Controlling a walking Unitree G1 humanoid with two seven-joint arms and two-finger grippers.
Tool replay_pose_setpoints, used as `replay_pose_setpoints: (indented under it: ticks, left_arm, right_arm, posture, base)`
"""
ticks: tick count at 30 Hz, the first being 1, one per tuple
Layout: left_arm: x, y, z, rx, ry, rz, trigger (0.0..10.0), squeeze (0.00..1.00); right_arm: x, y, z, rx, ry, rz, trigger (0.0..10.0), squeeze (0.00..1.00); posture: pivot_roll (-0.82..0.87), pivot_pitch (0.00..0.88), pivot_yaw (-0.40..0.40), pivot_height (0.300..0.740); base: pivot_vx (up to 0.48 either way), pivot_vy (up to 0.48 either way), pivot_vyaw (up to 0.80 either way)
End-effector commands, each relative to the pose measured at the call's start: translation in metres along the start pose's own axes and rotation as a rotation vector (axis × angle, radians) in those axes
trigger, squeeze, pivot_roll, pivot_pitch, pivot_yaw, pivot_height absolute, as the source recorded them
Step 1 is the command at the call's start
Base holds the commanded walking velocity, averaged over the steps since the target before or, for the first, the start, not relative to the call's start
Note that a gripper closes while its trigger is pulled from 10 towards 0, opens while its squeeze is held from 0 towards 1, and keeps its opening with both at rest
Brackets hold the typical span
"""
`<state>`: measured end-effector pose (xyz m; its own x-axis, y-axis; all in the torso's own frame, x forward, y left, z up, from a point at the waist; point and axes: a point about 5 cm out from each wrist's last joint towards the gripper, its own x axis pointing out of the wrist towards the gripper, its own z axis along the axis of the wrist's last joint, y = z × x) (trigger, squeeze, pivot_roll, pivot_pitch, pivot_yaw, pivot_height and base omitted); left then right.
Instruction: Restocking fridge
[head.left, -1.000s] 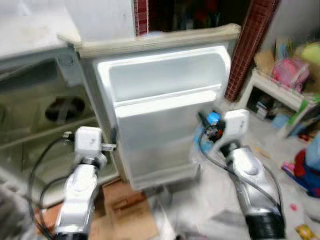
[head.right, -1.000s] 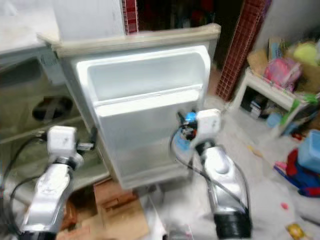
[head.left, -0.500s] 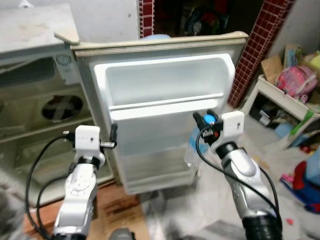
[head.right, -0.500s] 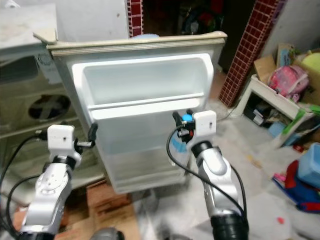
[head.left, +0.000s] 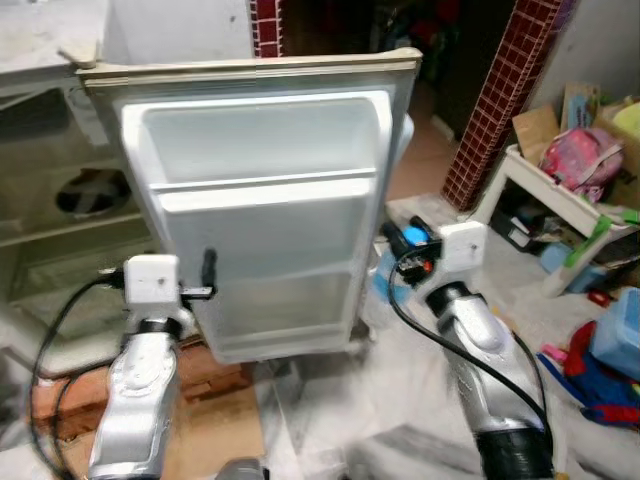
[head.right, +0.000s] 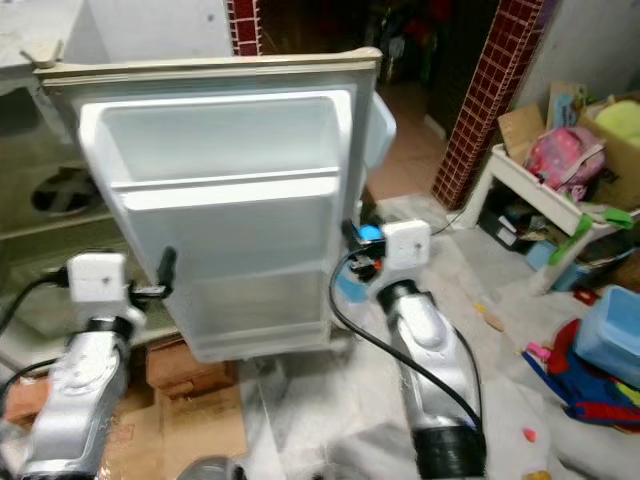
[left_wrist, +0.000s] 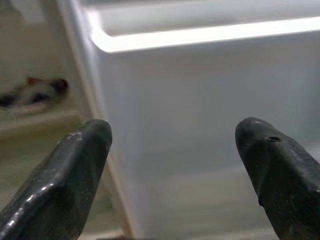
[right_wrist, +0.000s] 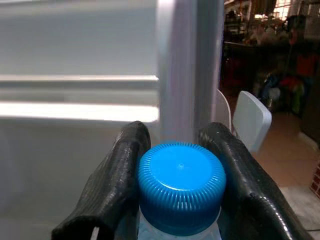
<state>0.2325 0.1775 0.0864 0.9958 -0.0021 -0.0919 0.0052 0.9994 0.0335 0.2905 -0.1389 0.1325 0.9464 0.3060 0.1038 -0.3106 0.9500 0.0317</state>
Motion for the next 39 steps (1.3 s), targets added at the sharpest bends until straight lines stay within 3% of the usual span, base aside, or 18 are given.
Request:
replay_pose_setpoints:
  ticks: [1, 3, 8, 13, 24, 33, 39]
  left_arm:
    - [-0.008, 0.005, 0.001, 0.019, 0.001, -0.004, 10.0, 0.0]
    - [-0.018, 0.008, -0.002, 0.027, 0.019, -0.001, 10.0, 0.0]
    - [-0.022, 0.011, -0.001, 0.02, 0.023, 0.009, 10.0, 0.0]
    - [-0.018, 0.007, 0.002, 0.046, 0.006, 0.016, 10.0, 0.0]
    - [-0.017, 0.007, 0.0, 0.0, 0.032, 0.004, 10.0, 0.0]
    - [-0.013, 0.007, 0.001, 0.006, 0.027, 0.01, 10.0, 0.0]
    - [-0.01, 0.005, 0.003, 0.024, 0.014, 0.011, 10.0, 0.0]
  right_arm:
    - [0.0, -0.002, 0.007, 0.006, -0.038, -0.023, 10.0, 0.0]
    - [-0.007, -0.006, 0.002, 0.011, -0.018, -0.052, 10.0, 0.0]
    - [-0.013, -0.002, -0.006, 0.018, 0.008, -0.051, 10.0, 0.0]
    - [-0.006, 0.009, -0.002, 0.033, -0.011, -0.018, 10.0, 0.0]
    - [-0.004, 0.006, 0.0, 0.021, -0.015, -0.01, 10.0, 0.0]
    - [-0.004, 0.006, 0.0, 0.014, -0.013, -0.005, 10.0, 0.0]
    - [-0.004, 0.006, 0.001, 0.011, -0.017, -0.002, 10.0, 0.0]
  posture:
    - [0.02, 0.0, -0.011, 0.74]
    - [0.02, 0.0, -0.014, 0.74]
    - [0.03, 0.0, -0.019, 0.74]
    - [0.03, 0.0, -0.021, 0.74]
    - [0.04, 0.0, -0.025, 0.74]
    - [0.03, 0.0, -0.023, 0.74]
    - [0.03, 0.0, -0.026, 0.74]
  base:
    - [0.0, 0.0, 0.0]
    - [0.0, 0.0, 0.0]
    - [0.0, 0.0, 0.0]
    - [0.0, 0.0, 0.0]
    - [0.0, 0.159, 0.0]
    - [0.0, 0.449, 0.0]
    - [0.0, 0.0, 0.0]
